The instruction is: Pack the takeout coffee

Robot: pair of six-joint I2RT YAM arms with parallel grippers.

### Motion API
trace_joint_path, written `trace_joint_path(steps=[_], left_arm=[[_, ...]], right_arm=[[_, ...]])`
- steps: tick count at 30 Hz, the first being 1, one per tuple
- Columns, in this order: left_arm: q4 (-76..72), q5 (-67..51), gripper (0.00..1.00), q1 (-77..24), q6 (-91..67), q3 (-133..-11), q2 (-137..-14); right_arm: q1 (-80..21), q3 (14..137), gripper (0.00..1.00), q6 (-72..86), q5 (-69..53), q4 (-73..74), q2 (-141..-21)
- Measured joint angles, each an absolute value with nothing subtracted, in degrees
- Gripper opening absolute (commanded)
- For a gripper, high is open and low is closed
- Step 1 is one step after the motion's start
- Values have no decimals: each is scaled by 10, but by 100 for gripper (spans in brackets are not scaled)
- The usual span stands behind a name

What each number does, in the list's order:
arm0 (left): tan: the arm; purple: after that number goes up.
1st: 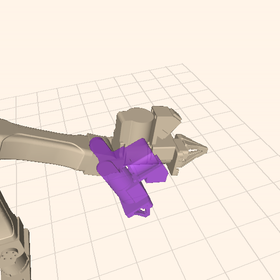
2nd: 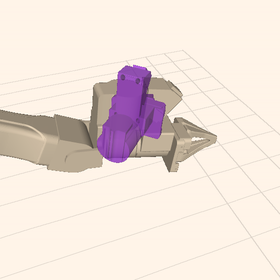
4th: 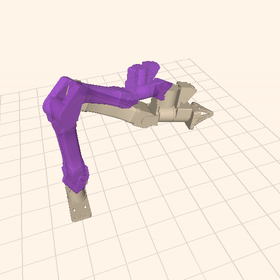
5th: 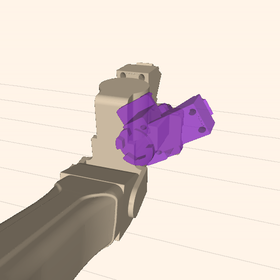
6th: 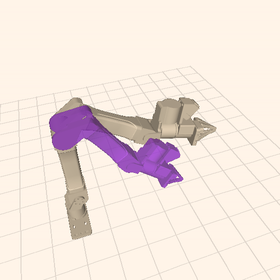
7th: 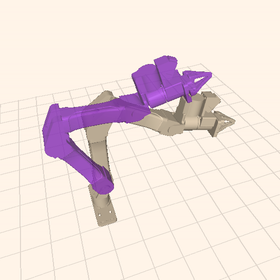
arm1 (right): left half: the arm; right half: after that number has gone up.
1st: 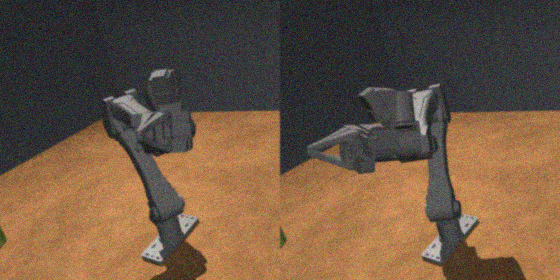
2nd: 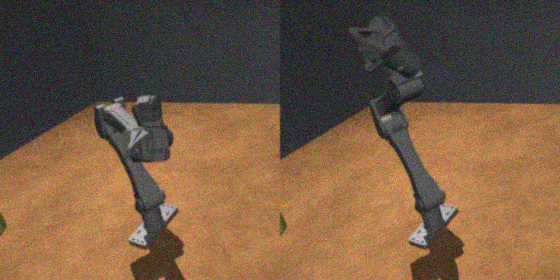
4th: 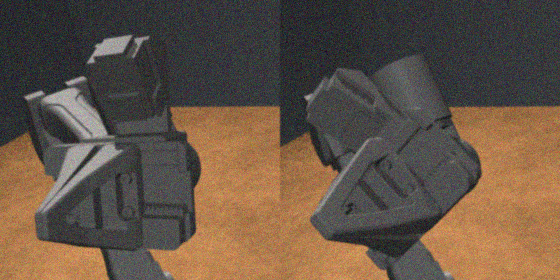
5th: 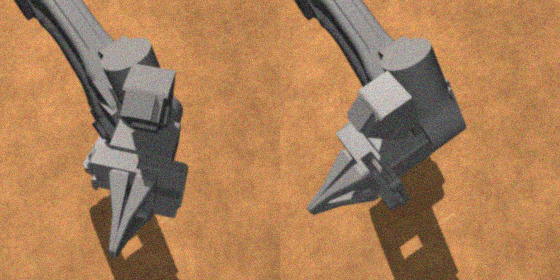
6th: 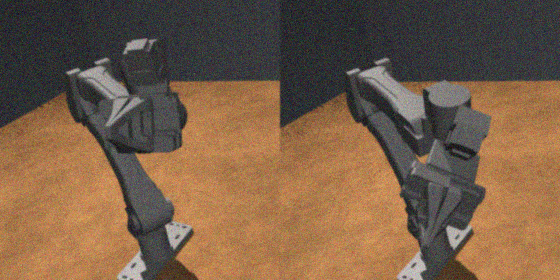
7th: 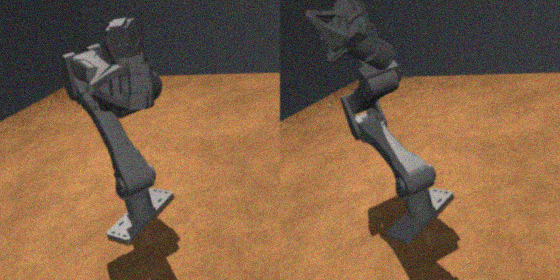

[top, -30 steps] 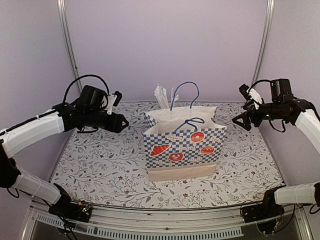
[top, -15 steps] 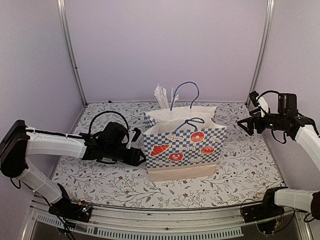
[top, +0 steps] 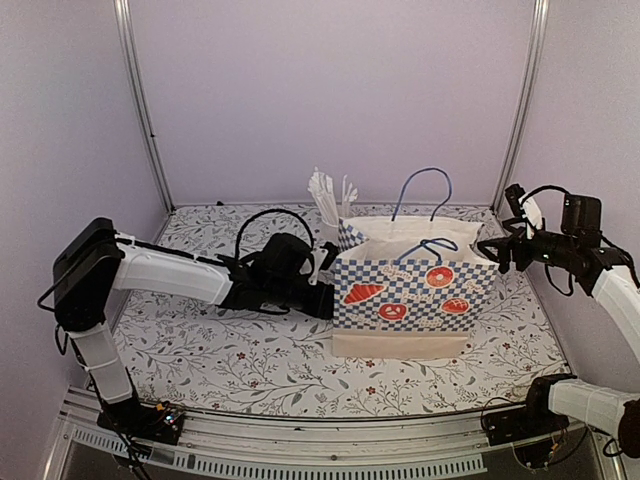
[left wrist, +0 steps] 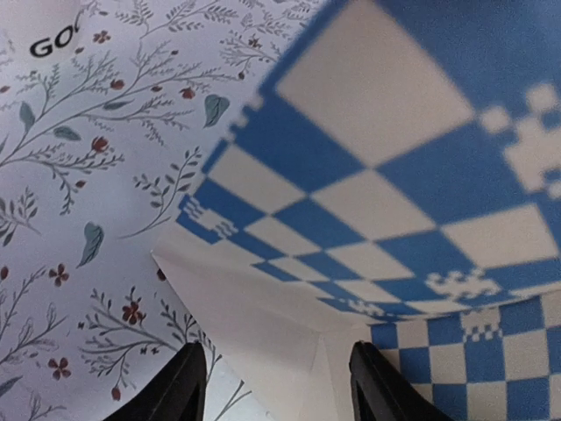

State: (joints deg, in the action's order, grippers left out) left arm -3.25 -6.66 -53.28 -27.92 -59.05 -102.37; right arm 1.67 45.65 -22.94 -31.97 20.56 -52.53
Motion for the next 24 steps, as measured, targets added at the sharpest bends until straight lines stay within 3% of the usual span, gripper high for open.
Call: trace_joint_path(steps=[8, 15, 20, 24], left_arm=[[-23, -68, 61, -540, -260, -631, -1044], [81, -38, 59, -533, -210, -645, -936], [101, -7, 42, -491, -178, -687, -868], [87, -7, 39, -422, -163, -713, -857]], right_arm=[[18, 456, 99, -229, -319, 201, -524], [19, 456, 99, -229, -314, 197, -520], [20, 455, 99, -229, -306, 190, -520], [20, 450, 99, -229, -305, 188, -519]])
